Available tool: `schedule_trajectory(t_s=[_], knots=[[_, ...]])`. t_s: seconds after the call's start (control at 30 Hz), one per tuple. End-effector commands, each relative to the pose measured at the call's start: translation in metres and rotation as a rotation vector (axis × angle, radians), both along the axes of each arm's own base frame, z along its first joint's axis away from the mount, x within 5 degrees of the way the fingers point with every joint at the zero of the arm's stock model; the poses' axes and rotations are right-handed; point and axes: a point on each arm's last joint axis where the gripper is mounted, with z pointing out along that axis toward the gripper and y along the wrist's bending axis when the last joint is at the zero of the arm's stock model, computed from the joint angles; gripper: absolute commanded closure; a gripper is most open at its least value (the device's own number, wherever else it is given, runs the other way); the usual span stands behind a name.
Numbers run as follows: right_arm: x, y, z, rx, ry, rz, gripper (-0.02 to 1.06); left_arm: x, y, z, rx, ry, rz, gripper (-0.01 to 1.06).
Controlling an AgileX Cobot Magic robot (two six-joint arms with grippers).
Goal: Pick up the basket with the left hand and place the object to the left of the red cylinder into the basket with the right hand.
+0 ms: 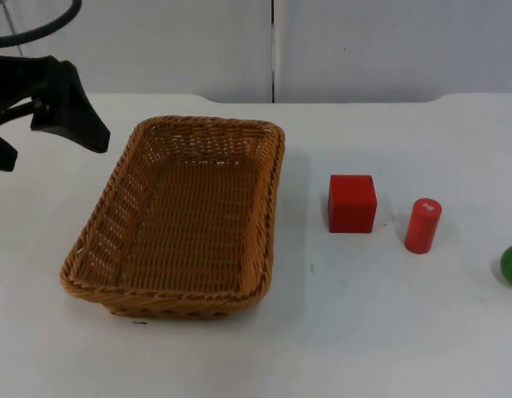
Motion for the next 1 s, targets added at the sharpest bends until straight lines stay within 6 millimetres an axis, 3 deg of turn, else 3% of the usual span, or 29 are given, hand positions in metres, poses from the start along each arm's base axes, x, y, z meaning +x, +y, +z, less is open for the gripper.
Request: schedule_trajectory(t_s=[0.0, 0.3, 0.63, 0.97], knots=[[0.0, 0.0, 0.0, -0.004, -0.009, 0.007, 0.01, 0.01, 0.0, 0.001, -0.011, -0.014, 0.009, 0.0], [0.0, 0.0, 0.0, -0.004, -0.009, 0.007, 0.01, 0.068, 0.001, -0.02, -0.001, 0.082, -0.02, 0.0], [0.0, 0.0, 0.0, -0.007, -0.009, 0.007, 0.01, 0.114, 0.005, -0.049, 0.058, 0.192, -0.074, 0.0], [0.0, 0.0, 0.0, -0.009, -0.009, 0.008, 0.01, 0.129, 0.008, -0.074, 0.087, 0.225, -0.09, 0.0]])
